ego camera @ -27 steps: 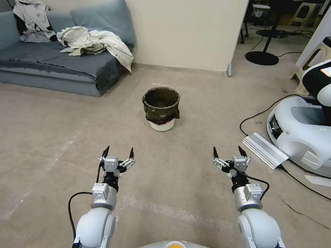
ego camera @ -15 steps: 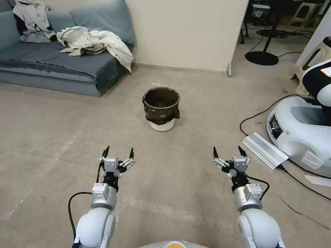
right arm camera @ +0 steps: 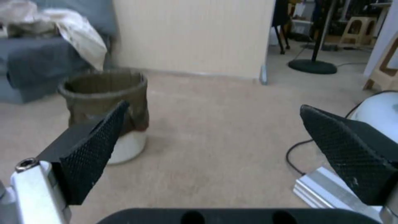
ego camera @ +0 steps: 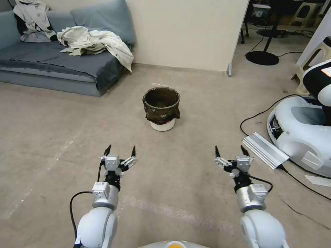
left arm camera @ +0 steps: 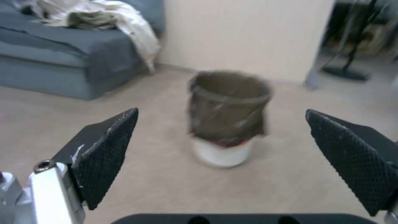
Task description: Pick up the trash can from the floor.
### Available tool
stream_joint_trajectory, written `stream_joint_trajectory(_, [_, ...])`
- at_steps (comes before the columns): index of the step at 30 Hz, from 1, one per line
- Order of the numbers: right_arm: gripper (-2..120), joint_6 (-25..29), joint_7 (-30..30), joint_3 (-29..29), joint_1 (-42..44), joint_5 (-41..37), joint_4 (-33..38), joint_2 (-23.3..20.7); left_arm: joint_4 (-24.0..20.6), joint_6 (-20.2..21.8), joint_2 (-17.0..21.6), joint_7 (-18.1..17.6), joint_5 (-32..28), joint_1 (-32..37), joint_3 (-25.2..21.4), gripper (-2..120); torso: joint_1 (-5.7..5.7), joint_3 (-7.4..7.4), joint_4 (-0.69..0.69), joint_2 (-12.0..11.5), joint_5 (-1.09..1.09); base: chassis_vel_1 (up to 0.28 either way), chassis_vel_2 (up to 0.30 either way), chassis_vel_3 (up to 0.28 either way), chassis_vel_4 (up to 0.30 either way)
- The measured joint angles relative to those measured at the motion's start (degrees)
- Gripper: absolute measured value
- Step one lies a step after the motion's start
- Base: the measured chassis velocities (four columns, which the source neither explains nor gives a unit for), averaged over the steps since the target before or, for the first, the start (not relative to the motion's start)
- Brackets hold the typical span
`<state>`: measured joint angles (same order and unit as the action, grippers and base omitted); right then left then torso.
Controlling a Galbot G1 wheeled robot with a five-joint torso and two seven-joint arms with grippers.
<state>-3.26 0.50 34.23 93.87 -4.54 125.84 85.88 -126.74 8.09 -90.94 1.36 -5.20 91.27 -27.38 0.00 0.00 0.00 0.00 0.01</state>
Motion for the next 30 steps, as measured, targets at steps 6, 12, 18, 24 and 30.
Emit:
stream_joint_trajectory(6, [100,-2.0,0.4,1.5,2.8,-2.6,6.2,-0.1,-3.1,-0.6,0.4,0.4,-1.1,0.8,-2.2,100,0.00,0.00,0.01,0.0,-0.01,0.000,0.000,0.000,0.000])
stream_joint_trajectory(12, [100,-0.7,1.0,1.5,2.6,-3.9,5.9,-0.4,-2.8,-1.8,1.1,1.7,-0.5,0.7,-3.8,100,0.00,0.00,-0.01,0.0,-0.01,0.000,0.000,0.000,0.000])
stream_joint_trajectory(18, [100,8.7,4.1,1.6,0.4,-10.9,1.1,-2.6,-2.7,-1.9,1.2,1.7,-0.6,1.0,-4.4,100,0.00,0.00,0.01,0.0,0.00,0.000,0.000,0.000,0.000])
stream_joint_trajectory(24, [100,12.5,6.8,1.6,-0.6,-13.3,-1.1,-3.5,-2.7,-2.5,1.1,1.6,-1.1,1.3,-5.3,100,0.00,0.00,0.01,0.0,0.00,0.000,0.000,0.000,0.000])
stream_joint_trajectory(30, [100,12.8,6.9,1.6,-0.7,-13.4,-1.4,-3.6,-2.7,-2.8,1.0,1.7,-1.3,1.3,-5.5,100,0.00,0.00,0.00,0.0,-0.01,0.000,0.000,0.000,0.000])
